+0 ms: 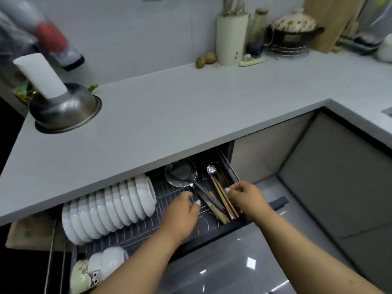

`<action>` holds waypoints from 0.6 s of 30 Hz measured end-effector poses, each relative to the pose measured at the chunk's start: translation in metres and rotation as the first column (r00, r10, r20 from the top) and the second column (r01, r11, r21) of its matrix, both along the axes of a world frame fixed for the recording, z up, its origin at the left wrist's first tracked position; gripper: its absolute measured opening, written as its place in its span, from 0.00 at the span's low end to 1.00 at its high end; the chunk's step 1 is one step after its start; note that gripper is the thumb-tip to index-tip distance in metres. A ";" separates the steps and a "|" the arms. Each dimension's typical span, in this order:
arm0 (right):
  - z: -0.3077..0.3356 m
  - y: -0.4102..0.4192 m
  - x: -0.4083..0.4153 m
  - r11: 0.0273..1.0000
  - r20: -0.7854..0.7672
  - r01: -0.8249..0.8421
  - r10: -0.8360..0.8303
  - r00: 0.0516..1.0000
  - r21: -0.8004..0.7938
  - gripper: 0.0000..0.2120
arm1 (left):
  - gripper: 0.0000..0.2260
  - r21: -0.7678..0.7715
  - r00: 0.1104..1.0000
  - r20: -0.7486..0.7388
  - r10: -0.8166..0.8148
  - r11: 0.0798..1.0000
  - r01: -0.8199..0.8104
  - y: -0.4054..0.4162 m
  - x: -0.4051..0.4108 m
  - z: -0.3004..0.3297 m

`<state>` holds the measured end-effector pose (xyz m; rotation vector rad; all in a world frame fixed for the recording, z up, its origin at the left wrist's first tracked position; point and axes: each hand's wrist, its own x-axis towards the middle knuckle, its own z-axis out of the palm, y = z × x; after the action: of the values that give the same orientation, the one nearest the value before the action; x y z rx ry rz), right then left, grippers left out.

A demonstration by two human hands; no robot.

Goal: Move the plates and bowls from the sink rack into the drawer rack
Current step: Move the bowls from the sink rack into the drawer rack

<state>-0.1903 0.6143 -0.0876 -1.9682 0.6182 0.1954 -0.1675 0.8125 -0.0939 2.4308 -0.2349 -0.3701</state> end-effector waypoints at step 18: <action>0.020 -0.324 -0.095 0.899 0.114 0.433 -0.437 0.892 0.060 0.10 | 0.18 0.007 0.914 0.105 -0.392 0.919 0.394 -0.355 -0.024 0.034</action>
<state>-0.2849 0.2906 -0.0674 -1.7423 0.9476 -0.1942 -0.1915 0.4579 -0.0601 2.3828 -0.7788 -0.4136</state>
